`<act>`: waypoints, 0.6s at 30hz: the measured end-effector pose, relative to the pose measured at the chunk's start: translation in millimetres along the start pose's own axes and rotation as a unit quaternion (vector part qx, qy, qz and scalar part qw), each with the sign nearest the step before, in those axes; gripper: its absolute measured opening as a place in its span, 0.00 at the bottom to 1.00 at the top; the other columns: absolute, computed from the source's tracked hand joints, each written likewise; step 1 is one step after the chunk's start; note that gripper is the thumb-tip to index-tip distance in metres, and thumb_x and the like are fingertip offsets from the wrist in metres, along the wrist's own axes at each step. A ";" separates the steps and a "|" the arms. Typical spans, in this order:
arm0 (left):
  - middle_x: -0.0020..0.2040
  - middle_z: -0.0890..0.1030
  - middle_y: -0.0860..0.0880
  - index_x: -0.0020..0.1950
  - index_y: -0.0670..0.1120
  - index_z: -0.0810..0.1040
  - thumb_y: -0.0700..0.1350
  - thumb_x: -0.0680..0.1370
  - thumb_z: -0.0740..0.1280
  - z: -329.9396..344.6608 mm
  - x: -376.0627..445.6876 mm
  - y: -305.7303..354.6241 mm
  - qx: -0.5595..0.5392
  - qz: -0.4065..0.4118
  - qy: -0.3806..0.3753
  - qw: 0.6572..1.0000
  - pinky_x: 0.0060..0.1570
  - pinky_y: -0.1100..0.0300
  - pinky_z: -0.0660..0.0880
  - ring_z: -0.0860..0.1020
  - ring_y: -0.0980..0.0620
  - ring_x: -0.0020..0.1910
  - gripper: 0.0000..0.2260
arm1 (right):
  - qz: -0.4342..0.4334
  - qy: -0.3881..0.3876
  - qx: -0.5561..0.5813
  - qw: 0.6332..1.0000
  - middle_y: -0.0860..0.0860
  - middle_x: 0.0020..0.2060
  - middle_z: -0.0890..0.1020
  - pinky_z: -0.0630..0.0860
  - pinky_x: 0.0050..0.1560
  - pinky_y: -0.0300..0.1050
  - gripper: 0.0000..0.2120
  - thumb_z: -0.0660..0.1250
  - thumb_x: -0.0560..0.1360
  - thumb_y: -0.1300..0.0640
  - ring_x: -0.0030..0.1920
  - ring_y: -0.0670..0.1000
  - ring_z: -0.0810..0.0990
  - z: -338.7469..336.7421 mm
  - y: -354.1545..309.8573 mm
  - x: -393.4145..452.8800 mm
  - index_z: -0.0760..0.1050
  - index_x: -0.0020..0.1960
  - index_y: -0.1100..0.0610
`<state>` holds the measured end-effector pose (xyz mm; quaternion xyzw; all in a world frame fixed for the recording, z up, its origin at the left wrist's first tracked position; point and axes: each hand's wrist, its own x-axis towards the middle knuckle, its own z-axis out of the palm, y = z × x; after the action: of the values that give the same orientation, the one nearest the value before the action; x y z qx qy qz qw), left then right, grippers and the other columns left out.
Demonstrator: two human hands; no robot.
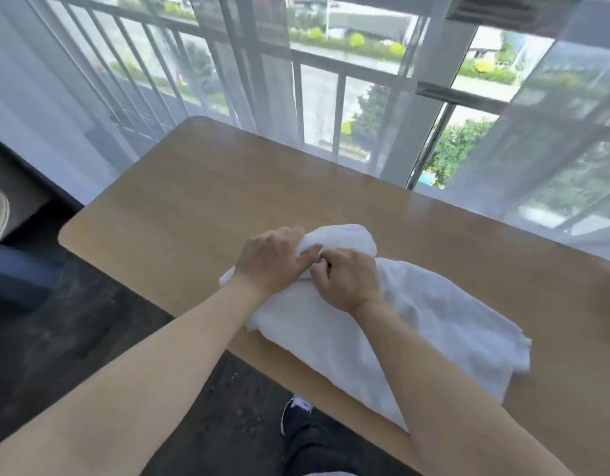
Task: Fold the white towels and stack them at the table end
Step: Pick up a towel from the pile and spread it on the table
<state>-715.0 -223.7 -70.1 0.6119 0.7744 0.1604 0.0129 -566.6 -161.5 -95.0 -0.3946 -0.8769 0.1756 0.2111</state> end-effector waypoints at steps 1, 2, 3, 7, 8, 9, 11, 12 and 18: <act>0.42 0.80 0.45 0.44 0.49 0.66 0.61 0.81 0.61 5.9 5.1 -8.1 0.002 -0.008 -0.015 1.000 0.37 0.54 0.64 0.79 0.39 0.44 0.17 | -0.001 -0.004 0.009 1.000 0.53 0.29 0.81 0.61 0.33 0.44 0.25 0.47 0.70 0.45 0.33 0.57 0.78 9.6 2.6 5.1 0.76 0.31 0.58; 0.41 0.79 0.46 0.43 0.49 0.65 0.61 0.81 0.61 12.1 9.9 -16.4 -0.006 -0.019 -0.034 0.999 0.37 0.54 0.64 0.79 0.40 0.44 0.18 | -0.002 -0.007 0.017 1.000 0.53 0.28 0.80 0.61 0.33 0.44 0.24 0.48 0.71 0.46 0.32 0.57 0.78 19.0 4.5 10.0 0.76 0.31 0.59; 0.39 0.77 0.48 0.43 0.48 0.64 0.61 0.81 0.62 18.2 14.8 -24.4 -0.021 -0.033 -0.057 0.998 0.37 0.54 0.63 0.78 0.41 0.43 0.19 | -0.005 -0.009 0.022 1.000 0.52 0.28 0.80 0.62 0.33 0.43 0.23 0.49 0.72 0.47 0.32 0.57 0.77 27.9 5.9 14.5 0.75 0.31 0.58; 0.36 0.72 0.55 0.42 0.49 0.68 0.67 0.76 0.66 35.2 35.3 -59.7 -0.147 -0.156 -0.174 0.961 0.34 0.55 0.65 0.73 0.52 0.35 0.22 | -0.005 -0.018 0.032 0.999 0.50 0.27 0.77 0.66 0.33 0.45 0.17 0.54 0.72 0.50 0.30 0.56 0.75 56.3 13.1 30.2 0.73 0.32 0.58; 0.36 0.72 0.55 0.43 0.48 0.69 0.69 0.72 0.68 38.1 41.5 -67.2 -0.201 -0.185 -0.186 0.944 0.33 0.59 0.66 0.70 0.56 0.33 0.25 | -0.003 -0.013 0.035 0.999 0.50 0.27 0.76 0.68 0.33 0.47 0.16 0.56 0.73 0.50 0.30 0.56 0.74 60.1 15.7 33.0 0.72 0.32 0.58; 0.37 0.71 0.55 0.44 0.48 0.69 0.73 0.67 0.68 39.2 48.4 -72.9 -0.259 -0.215 -0.188 0.923 0.32 0.63 0.66 0.69 0.59 0.31 0.28 | 0.000 -0.002 0.044 0.999 0.50 0.27 0.75 0.69 0.33 0.48 0.14 0.58 0.73 0.51 0.30 0.56 0.73 63.1 18.0 35.8 0.71 0.32 0.58; 0.40 0.72 0.54 0.46 0.50 0.71 0.80 0.60 0.66 40.3 60.8 -83.0 -0.370 -0.297 -0.208 0.855 0.35 0.67 0.68 0.71 0.62 0.34 0.35 | -0.002 0.021 0.074 0.997 0.50 0.29 0.73 0.68 0.35 0.48 0.13 0.61 0.72 0.51 0.31 0.55 0.71 66.1 22.4 39.9 0.70 0.34 0.58; 0.43 0.75 0.52 0.46 0.50 0.74 0.82 0.58 0.66 43.3 66.1 -88.8 -0.428 -0.342 -0.249 0.799 0.39 0.63 0.71 0.74 0.58 0.38 0.37 | -0.004 0.026 0.083 0.996 0.50 0.30 0.73 0.68 0.36 0.48 0.12 0.62 0.72 0.51 0.32 0.55 0.71 66.9 24.2 40.4 0.71 0.36 0.58; 0.63 0.83 0.48 0.63 0.57 0.83 0.75 0.72 0.62 66.8 82.5 -102.8 -0.520 -0.361 -0.472 0.613 0.52 0.55 0.81 0.82 0.47 0.61 0.30 | 0.068 0.031 0.122 0.990 0.46 0.37 0.74 0.69 0.47 0.47 0.13 0.64 0.72 0.45 0.39 0.52 0.72 64.6 26.4 36.1 0.73 0.42 0.55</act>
<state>-818.2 -150.2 -146.0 0.1648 0.6061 0.2076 0.7499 -604.9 -126.4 -154.0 -0.4299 -0.8130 0.2833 0.2720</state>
